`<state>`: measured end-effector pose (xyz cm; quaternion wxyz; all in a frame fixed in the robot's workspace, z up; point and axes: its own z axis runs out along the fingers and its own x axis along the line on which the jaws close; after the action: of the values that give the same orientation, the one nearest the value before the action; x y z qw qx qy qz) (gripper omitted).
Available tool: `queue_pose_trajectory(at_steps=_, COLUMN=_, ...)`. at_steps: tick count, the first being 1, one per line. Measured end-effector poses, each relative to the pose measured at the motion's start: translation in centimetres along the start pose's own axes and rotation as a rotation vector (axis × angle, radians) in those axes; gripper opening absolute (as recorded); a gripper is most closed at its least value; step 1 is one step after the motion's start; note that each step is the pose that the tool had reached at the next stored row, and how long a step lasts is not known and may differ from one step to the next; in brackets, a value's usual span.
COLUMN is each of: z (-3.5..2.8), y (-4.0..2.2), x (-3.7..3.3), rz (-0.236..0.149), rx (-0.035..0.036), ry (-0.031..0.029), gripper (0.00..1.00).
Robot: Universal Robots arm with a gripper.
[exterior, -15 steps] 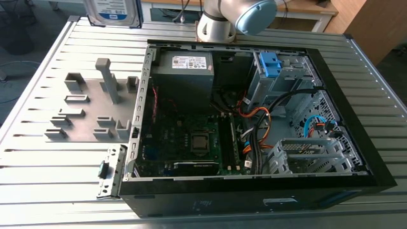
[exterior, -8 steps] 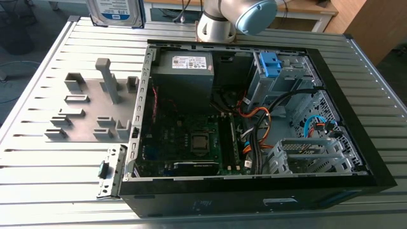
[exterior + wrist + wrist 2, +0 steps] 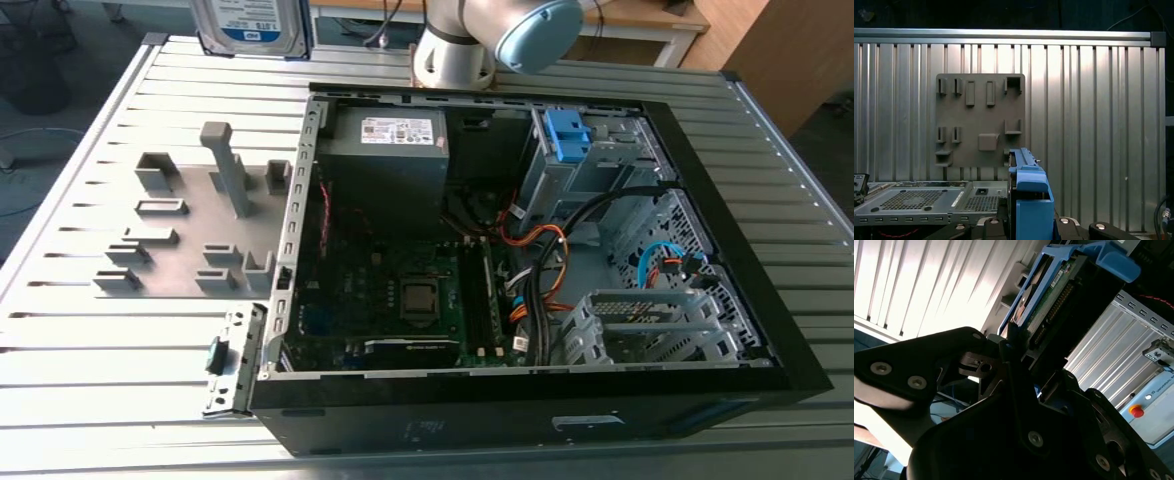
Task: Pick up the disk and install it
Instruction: 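Pick up the disk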
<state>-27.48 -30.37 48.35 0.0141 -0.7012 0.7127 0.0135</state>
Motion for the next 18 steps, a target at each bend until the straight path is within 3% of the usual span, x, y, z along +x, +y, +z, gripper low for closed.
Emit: queue_pose_trajectory(at_steps=18, z=0.02, y=-3.54, x=-0.06, rz=0.000, rx=-0.0016, ry=0.0000, gripper=0.36)
